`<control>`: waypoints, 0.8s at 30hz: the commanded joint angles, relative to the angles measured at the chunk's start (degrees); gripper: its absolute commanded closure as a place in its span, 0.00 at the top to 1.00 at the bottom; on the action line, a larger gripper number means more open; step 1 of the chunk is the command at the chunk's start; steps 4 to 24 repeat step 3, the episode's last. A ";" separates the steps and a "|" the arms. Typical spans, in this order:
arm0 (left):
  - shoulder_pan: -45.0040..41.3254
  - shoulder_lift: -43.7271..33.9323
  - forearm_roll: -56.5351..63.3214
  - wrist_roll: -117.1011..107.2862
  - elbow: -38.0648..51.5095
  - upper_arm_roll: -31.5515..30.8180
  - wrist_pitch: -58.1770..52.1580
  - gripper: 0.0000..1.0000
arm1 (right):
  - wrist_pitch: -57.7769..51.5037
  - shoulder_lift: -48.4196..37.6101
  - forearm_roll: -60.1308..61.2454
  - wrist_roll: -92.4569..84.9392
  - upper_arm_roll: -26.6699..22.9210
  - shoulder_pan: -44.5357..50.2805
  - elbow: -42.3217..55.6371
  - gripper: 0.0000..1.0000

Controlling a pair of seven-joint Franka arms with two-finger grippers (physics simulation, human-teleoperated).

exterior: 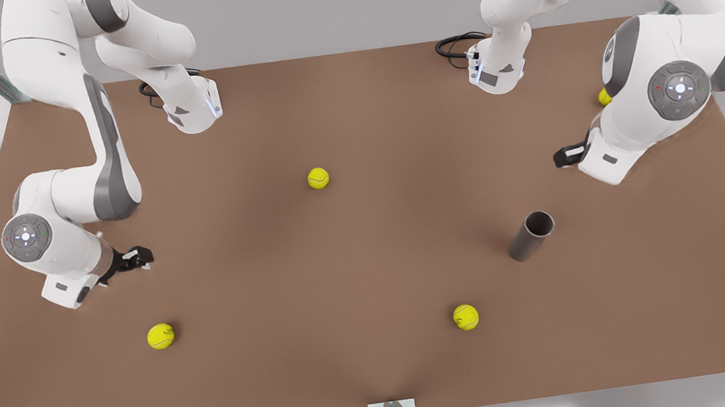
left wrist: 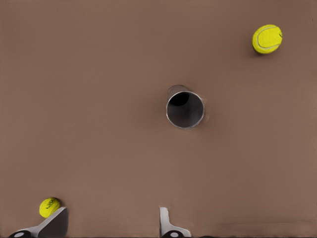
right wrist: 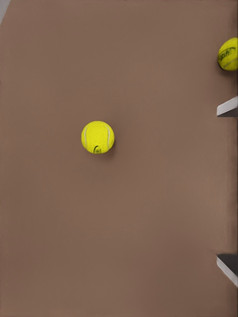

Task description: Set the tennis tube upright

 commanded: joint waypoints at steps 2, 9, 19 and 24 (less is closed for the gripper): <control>-3.13 -17.16 -12.41 1.26 -23.56 1.39 14.09 1.00 | -0.61 -1.47 0.21 0.09 0.09 -0.29 -0.47 1.00; -3.30 -18.61 -11.79 1.62 -24.85 0.95 13.51 1.00 | -1.14 -2.35 0.39 0.18 0.09 -0.29 -0.64 1.00; -3.30 -18.61 -11.79 1.62 -24.85 0.95 13.51 1.00 | -1.14 -2.35 0.39 0.18 0.09 -0.29 -0.64 1.00; -3.30 -18.61 -11.79 1.62 -24.85 0.95 13.51 1.00 | -1.14 -2.35 0.39 0.18 0.09 -0.29 -0.64 1.00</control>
